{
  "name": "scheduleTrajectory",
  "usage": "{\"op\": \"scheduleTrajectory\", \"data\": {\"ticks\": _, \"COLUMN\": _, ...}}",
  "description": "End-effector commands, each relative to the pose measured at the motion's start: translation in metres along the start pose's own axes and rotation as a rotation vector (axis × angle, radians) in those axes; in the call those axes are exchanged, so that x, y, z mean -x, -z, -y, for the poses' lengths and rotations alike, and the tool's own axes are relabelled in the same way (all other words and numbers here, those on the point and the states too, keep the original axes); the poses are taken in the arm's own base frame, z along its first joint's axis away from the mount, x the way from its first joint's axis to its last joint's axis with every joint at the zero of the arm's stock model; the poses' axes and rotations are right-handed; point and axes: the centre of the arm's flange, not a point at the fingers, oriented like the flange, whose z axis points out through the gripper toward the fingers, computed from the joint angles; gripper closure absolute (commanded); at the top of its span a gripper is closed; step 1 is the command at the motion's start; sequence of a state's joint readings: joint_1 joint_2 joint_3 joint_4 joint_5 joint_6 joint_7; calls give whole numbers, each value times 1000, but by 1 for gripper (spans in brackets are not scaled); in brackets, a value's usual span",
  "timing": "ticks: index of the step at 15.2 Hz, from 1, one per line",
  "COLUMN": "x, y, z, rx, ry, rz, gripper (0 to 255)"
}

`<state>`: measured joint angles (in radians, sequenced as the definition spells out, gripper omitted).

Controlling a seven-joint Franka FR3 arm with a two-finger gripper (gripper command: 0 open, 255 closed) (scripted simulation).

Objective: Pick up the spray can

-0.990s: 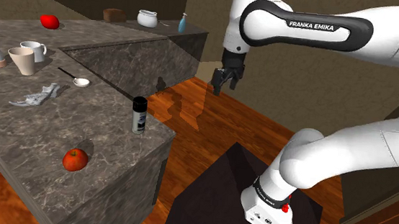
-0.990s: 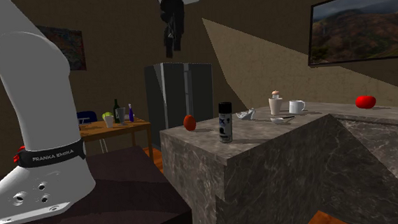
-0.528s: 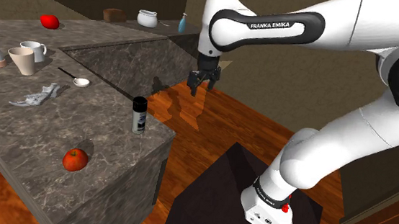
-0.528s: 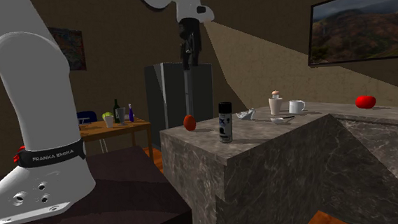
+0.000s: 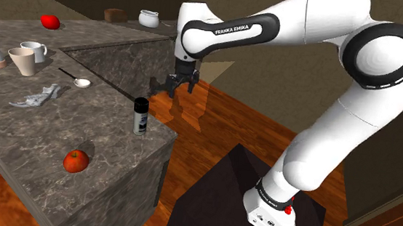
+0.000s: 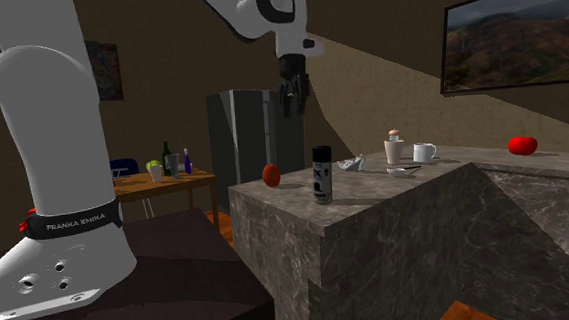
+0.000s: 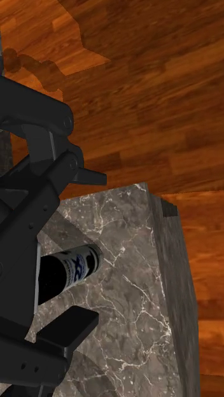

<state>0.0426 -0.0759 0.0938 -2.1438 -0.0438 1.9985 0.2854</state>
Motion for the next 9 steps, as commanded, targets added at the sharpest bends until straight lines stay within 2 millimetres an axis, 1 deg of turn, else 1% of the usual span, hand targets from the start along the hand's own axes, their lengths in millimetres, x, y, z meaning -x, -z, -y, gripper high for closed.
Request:
{"op": "scheduleTrajectory", "data": {"ticks": 1, "x": -21, "y": -13, "z": 12, "rx": -4, "ry": 0, "rz": -4, "gripper": 0}}
{"op": "scheduleTrajectory", "data": {"ticks": 9, "x": -103, "y": -53, "z": 58, "rx": -18, "ry": -1, "rz": -22, "gripper": 0}}
